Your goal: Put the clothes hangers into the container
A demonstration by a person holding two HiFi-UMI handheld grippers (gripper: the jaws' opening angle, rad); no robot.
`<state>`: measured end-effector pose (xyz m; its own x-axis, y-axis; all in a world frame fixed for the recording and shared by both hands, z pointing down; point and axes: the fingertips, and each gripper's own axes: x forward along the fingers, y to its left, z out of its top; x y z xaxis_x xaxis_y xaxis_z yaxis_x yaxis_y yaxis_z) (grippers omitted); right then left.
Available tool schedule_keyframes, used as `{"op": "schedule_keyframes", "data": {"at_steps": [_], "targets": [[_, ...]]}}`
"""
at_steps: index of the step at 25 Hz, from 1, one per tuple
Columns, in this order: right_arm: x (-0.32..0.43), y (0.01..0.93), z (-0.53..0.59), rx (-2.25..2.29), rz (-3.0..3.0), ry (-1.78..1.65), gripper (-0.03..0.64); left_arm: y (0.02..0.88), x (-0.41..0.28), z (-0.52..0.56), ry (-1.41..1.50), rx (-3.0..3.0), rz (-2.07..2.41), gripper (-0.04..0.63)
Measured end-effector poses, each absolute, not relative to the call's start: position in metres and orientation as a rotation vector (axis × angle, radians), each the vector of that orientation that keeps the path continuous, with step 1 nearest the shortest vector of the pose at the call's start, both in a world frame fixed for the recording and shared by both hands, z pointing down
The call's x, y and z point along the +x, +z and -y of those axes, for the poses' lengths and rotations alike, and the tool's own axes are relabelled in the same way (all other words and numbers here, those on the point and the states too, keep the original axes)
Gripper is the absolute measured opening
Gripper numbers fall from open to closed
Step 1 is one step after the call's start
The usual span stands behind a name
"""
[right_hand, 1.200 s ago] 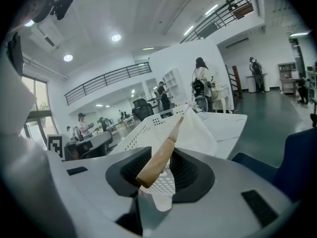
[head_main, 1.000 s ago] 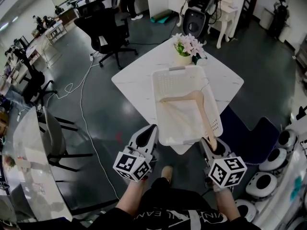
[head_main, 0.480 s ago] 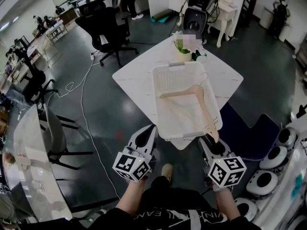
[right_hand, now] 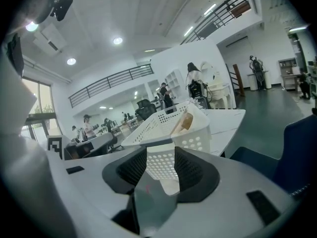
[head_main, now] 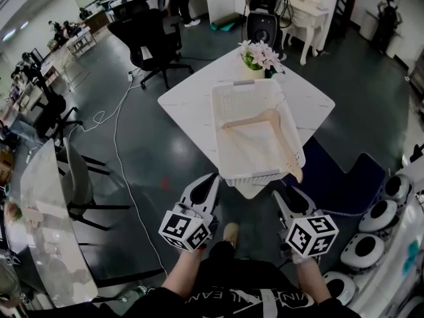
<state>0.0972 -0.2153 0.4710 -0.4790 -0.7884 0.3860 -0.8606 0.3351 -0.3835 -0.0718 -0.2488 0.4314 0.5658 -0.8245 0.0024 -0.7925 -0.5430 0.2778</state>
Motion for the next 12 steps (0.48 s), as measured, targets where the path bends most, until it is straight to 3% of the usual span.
{"op": "schedule_keyframes", "data": {"at_steps": [12], "targets": [[0.086,0.462,0.18,1.475,2.528,0.789,0.158,0.427,-0.047,0.209,-0.191,2.582,1.316,0.009]]}}
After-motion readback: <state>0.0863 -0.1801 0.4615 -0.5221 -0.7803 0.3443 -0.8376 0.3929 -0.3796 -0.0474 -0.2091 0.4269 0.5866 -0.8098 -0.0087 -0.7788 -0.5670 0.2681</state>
